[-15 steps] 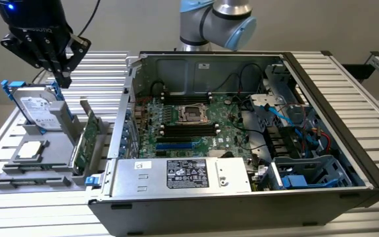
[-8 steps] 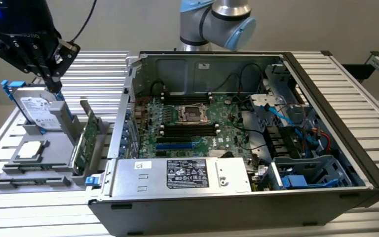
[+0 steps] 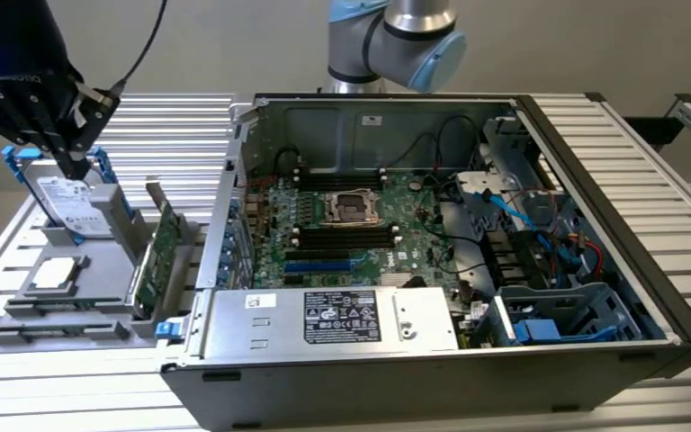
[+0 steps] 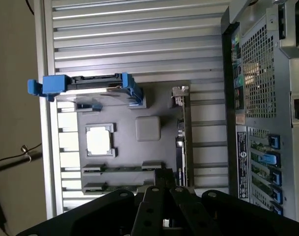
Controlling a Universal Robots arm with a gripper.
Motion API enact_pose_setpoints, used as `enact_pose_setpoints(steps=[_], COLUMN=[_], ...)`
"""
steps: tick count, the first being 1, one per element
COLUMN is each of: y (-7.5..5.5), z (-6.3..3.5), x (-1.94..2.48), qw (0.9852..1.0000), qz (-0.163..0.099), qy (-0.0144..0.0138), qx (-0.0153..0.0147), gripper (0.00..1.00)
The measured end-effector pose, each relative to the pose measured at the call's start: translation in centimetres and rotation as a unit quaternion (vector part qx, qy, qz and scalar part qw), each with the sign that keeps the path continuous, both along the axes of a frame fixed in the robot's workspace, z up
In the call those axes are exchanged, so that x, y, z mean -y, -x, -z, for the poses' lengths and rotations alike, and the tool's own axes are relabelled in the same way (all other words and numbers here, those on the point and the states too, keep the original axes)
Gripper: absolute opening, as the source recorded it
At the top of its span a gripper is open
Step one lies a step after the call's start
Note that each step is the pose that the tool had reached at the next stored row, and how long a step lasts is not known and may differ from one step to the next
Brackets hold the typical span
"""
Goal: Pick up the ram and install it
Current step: 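Reach for the ram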
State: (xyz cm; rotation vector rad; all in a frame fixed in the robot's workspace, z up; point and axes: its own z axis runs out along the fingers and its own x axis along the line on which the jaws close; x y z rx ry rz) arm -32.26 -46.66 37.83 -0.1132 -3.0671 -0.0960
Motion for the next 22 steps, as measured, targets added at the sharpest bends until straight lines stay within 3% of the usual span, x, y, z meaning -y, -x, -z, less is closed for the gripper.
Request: enact_pose_setpoints(steps=[14,22], y=[2.5,3.7], z=[1.1,1.51], x=[1.85,3.87], qw=[1.0,1.0], qz=[0.0,0.0], qy=[0.0,0.0], qx=[-0.0048,-0.0048], gripper=[0.11,0.11])
